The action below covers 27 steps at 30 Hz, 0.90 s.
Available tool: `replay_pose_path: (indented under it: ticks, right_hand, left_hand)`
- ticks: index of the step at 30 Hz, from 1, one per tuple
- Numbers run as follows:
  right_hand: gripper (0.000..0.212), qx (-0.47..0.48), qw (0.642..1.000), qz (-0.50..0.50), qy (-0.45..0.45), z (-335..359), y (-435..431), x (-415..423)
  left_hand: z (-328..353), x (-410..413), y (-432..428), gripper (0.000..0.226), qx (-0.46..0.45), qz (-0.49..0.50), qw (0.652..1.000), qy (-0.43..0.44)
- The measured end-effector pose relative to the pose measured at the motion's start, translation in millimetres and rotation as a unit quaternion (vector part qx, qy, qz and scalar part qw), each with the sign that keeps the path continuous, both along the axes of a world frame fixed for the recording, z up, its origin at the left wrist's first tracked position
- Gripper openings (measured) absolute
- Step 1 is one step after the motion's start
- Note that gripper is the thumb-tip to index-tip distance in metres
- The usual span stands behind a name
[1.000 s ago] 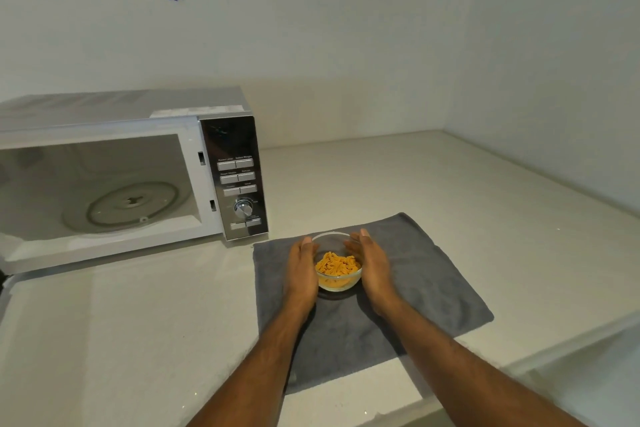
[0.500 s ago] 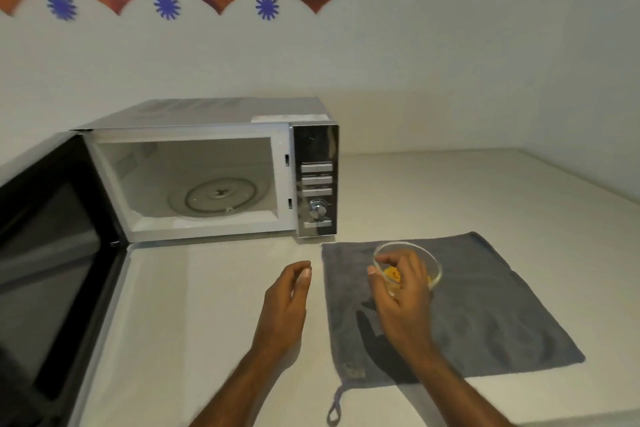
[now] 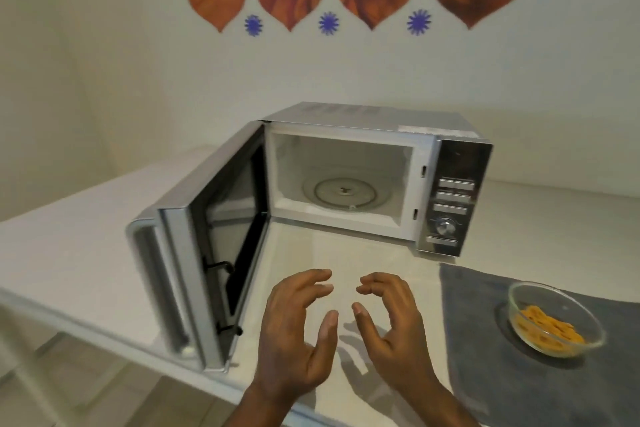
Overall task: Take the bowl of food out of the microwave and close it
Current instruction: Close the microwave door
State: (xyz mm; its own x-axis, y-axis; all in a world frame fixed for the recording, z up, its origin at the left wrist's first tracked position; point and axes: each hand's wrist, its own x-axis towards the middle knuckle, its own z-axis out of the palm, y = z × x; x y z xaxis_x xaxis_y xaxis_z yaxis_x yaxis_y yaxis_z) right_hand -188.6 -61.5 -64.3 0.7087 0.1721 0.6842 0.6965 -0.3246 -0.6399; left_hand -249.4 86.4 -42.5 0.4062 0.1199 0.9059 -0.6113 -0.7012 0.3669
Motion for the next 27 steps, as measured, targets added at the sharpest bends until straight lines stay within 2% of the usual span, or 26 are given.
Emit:
replay_pose_path:
  ticks: [5,9,12,15,17,21,27]
  right_hand:
    - [0.019,-0.008,0.993,0.086,-0.075,10.4,38.4,-19.2]
    - [0.019,0.012,0.983,0.146,-0.107,19.2,62.7,-34.6]
    - [0.024,0.016,0.978,0.180,-0.105,23.8,78.2,-45.6]
    - [0.031,0.027,0.974,0.201,-0.103,25.8,87.9,-53.7]
    - [0.036,0.027,0.973,0.206,-0.100,25.0,91.1,-57.6]
    - [0.053,0.034,0.974,0.197,-0.107,21.8,91.3,-62.5]
    - [0.056,0.049,0.977,0.168,-0.120,16.5,77.1,-63.3]
  left_hand:
    - [6.1,-27.9,34.1,0.025,0.041,0.110,0.981,-0.154]
    - [15.7,-40.7,75.9,0.040,-0.019,0.219,0.948,-0.230]
    - [14.7,-43.7,111.4,0.058,-0.114,0.239,0.955,-0.135]
    - [10.9,-46.5,118.8,0.069,-0.207,0.157,0.966,-0.004]
    - [7.1,-46.5,110.9,0.069,-0.193,0.141,0.970,0.040]
    - [3.4,-41.6,94.4,0.069,-0.175,0.135,0.974,0.059]
    - [-3.7,-24.2,54.3,0.068,-0.157,0.032,0.982,0.100]
